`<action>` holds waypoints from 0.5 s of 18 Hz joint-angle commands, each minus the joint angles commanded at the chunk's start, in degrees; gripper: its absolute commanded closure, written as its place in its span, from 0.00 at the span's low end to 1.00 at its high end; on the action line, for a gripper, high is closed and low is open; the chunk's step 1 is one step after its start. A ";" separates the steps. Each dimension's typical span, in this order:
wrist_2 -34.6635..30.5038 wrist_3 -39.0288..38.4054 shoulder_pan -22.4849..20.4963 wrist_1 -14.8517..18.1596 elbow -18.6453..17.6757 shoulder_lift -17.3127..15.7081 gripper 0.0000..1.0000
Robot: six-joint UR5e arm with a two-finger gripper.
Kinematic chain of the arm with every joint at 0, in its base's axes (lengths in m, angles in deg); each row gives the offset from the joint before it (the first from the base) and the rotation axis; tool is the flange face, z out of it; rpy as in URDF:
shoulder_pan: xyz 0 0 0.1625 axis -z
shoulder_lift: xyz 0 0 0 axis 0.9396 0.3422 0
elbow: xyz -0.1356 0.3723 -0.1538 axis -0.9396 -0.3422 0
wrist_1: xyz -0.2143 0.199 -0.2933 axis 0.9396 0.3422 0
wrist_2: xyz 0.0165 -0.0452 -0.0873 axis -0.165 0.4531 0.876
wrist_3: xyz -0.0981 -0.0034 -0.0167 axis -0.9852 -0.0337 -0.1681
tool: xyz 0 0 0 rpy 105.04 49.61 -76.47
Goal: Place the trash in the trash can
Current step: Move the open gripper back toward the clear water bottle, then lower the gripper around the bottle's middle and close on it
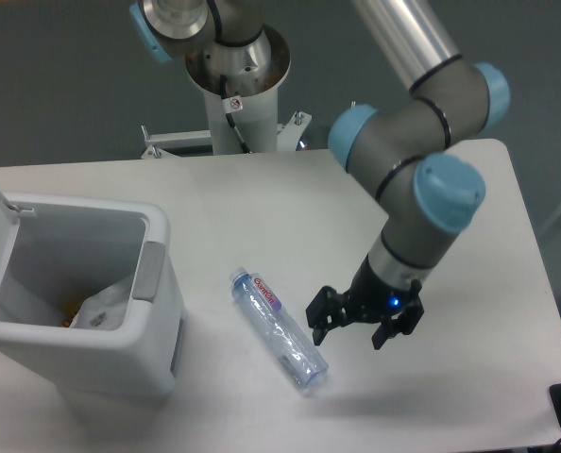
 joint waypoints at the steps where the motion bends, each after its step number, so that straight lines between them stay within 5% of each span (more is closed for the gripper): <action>1: -1.49 -0.96 0.36 0.18 0.09 0.70 0.00; 9: -6.86 -8.18 4.48 0.88 0.09 5.63 0.03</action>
